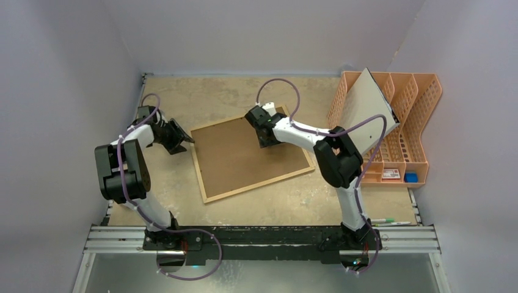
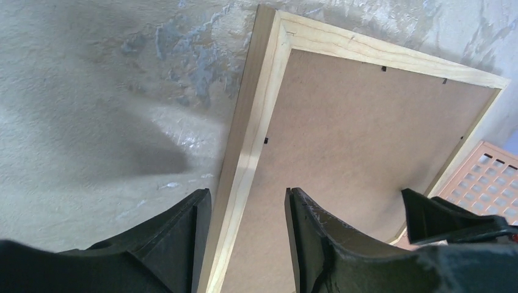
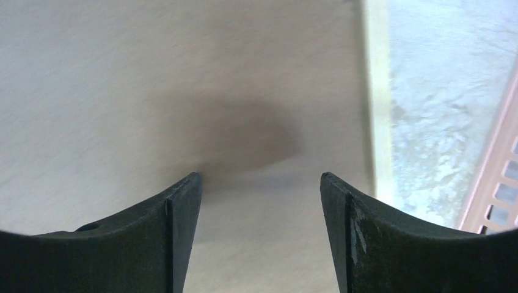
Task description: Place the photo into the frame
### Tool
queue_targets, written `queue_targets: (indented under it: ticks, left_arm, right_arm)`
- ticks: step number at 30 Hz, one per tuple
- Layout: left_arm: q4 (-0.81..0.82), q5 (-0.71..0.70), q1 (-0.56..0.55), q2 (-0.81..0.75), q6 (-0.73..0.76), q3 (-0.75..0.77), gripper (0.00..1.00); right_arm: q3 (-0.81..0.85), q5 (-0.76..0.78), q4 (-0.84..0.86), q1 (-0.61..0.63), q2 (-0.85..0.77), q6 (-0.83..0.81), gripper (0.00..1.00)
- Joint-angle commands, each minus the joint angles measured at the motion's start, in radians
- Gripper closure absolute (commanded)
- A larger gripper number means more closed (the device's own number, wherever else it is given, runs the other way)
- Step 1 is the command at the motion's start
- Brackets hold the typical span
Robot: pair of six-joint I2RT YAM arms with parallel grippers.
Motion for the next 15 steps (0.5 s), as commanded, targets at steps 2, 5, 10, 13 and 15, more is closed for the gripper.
queue_targets:
  ticks: [2, 5, 10, 13, 15]
  left_arm:
    - [0.035, 0.050, 0.005, 0.059, -0.012, 0.039, 0.50]
    - [0.021, 0.011, 0.005, 0.085, -0.001, 0.117, 0.50]
    - [0.016, -0.065, 0.005, 0.173, -0.011, 0.349, 0.49]
    - [0.101, 0.001, -0.001, 0.235, -0.062, 0.444, 0.49]
    - [0.163, 0.031, -0.015, 0.281, -0.057, 0.495, 0.48]
  right_arm:
    - [-0.014, 0.074, -0.061, -0.110, -0.068, 0.075, 0.26]
    - [-0.043, 0.031, -0.049, -0.153, -0.100, 0.079, 0.25]
    - [-0.099, -0.084, -0.045, -0.164, -0.176, 0.077, 0.25]
    - [-0.178, -0.183, -0.055, -0.166, -0.249, 0.084, 0.25]
    - [-0.219, -0.211, -0.063, -0.178, -0.277, 0.108, 0.26]
